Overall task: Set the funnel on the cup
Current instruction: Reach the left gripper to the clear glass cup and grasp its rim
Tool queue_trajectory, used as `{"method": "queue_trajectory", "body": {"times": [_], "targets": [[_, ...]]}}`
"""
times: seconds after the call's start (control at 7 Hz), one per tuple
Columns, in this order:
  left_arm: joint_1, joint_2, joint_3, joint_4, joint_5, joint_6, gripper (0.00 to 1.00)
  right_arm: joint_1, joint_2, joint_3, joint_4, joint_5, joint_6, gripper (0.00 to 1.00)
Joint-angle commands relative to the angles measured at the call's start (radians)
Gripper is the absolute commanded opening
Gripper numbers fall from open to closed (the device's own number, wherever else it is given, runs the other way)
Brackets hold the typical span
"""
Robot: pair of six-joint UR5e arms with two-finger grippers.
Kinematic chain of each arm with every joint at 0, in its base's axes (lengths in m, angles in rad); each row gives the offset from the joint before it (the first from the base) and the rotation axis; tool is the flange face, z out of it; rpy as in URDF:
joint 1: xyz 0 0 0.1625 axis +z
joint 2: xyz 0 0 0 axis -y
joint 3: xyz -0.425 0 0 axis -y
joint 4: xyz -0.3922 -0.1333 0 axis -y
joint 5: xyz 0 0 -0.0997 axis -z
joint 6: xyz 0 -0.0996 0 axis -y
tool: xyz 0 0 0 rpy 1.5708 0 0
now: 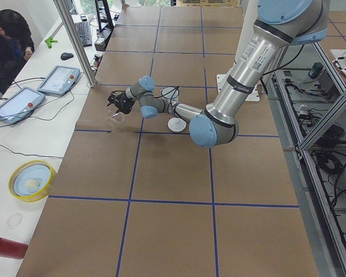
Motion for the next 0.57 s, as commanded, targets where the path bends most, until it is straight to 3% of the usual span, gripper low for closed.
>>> {"method": "queue_trajectory", "body": {"times": [0.0, 0.29, 0.43], "targets": [[0.001, -0.001, 0.0, -0.001, 0.0, 0.009, 0.15, 0.0, 0.0, 0.0, 0.0, 0.0, 0.0, 1.0], [0.001, -0.001, 0.0, -0.001, 0.0, 0.01, 0.17, 0.0, 0.0, 0.0, 0.0, 0.0, 0.0, 1.0], [0.001, -0.001, 0.0, -0.001, 0.0, 0.01, 0.25, 0.0, 0.0, 0.0, 0.0, 0.0, 0.0, 1.0]]}}
